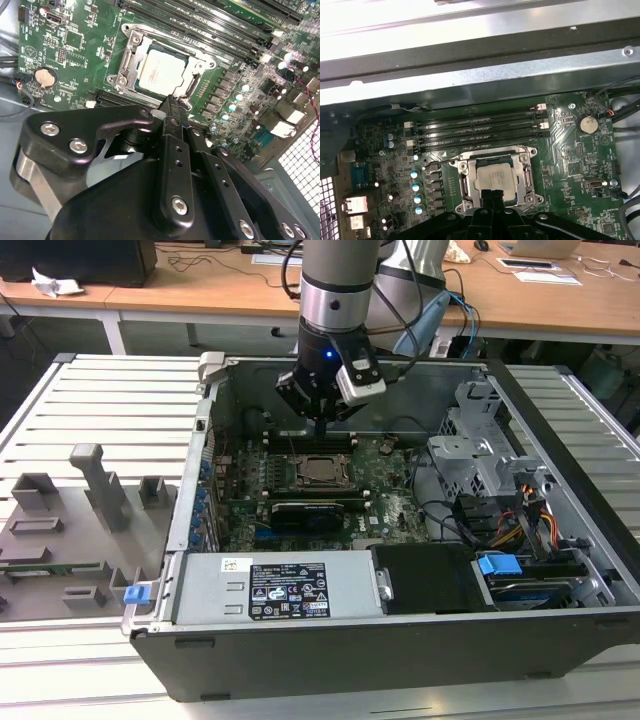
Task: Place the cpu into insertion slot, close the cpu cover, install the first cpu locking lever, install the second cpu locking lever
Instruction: 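Install the first cpu locking lever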
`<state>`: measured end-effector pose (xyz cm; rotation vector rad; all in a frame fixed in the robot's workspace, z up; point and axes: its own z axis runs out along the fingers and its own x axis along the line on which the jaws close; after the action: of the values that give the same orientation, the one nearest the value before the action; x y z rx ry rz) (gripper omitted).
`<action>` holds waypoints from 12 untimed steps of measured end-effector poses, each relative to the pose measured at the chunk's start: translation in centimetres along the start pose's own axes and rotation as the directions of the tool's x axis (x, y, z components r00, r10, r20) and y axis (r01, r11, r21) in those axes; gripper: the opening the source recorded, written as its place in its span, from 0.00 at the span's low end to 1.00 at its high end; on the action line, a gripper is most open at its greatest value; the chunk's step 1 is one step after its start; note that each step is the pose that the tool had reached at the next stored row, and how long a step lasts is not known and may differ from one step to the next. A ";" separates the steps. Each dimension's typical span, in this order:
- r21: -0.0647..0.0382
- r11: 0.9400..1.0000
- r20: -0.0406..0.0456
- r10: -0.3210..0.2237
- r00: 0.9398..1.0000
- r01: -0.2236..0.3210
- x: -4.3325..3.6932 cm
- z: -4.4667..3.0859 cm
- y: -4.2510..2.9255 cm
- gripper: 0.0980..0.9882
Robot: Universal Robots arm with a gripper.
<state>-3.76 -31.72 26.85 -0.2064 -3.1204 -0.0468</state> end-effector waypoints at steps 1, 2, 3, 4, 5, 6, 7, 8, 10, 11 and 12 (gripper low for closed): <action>0.000 1.000 0.000 -0.005 1.000 0.005 0.00 0.00 0.00 0.01; 0.000 1.000 0.000 -0.017 1.000 0.017 0.00 0.00 0.00 0.01; 0.000 1.000 -0.001 -0.026 1.000 0.026 0.00 0.00 0.00 0.01; 0.000 0.999 -0.001 -0.033 0.999 0.033 0.00 0.00 0.00 0.01; 0.001 0.999 -0.001 -0.046 0.999 0.046 0.00 0.00 0.00 0.01; 0.001 0.998 -0.002 -0.058 0.998 0.058 0.00 0.00 0.00 0.01; 0.001 0.998 -0.002 -0.067 0.998 0.067 0.00 0.00 0.00 0.01; 0.001 0.997 -0.002 -0.074 0.997 0.074 0.00 0.00 0.00 0.01; 0.001 0.995 -0.003 -0.101 0.995 0.101 0.00 0.00 0.00 0.01; 0.002 0.993 -0.003 -0.118 0.993 0.118 0.00 0.00 0.00 0.01; 0.002 0.989 -0.004 -0.147 0.989 0.147 0.00 0.00 0.00 0.01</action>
<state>-3.76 -31.72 26.85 0.0243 -3.1250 -0.0451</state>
